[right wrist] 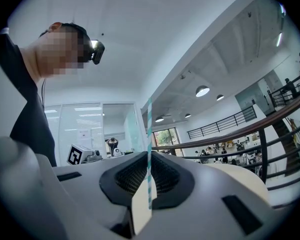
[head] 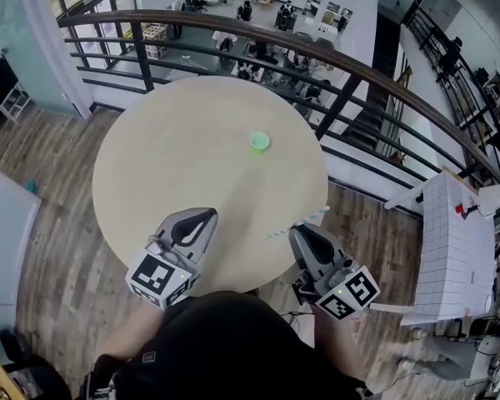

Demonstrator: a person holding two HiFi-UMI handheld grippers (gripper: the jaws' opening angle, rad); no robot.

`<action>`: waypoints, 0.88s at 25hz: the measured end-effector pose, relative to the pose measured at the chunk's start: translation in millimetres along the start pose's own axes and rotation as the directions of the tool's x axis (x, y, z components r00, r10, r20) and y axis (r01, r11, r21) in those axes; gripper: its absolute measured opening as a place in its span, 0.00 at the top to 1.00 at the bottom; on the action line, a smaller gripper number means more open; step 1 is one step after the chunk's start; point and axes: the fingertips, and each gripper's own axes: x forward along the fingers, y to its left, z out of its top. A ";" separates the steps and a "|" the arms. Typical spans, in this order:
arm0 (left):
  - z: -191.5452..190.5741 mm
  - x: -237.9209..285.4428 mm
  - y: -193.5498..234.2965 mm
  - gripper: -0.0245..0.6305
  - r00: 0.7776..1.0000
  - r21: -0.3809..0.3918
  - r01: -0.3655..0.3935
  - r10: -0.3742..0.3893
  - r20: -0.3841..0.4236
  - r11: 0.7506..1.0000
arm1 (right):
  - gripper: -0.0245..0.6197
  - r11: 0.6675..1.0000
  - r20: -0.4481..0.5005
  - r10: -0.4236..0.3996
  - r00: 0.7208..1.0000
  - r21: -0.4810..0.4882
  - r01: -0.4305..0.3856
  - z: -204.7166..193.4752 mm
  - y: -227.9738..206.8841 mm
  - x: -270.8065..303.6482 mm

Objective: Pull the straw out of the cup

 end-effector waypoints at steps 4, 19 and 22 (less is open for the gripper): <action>-0.6 -1.9 -1.4 0.95 1.000 0.001 0.002 -0.002 0.006 1.000 | 0.90 1.000 -0.004 0.007 1.000 0.002 -0.007 -1.0 3.8 -0.2; -4.8 -8.9 -2.4 0.95 1.000 -0.005 0.017 -0.017 0.002 1.000 | 0.90 1.000 -0.008 0.000 1.000 0.016 0.000 -6.3 10.4 0.5; -5.9 -8.3 -4.6 0.95 1.000 -0.005 0.019 -0.019 -0.001 1.000 | 0.90 1.000 -0.005 -0.002 1.000 0.015 0.002 -5.2 9.2 -1.8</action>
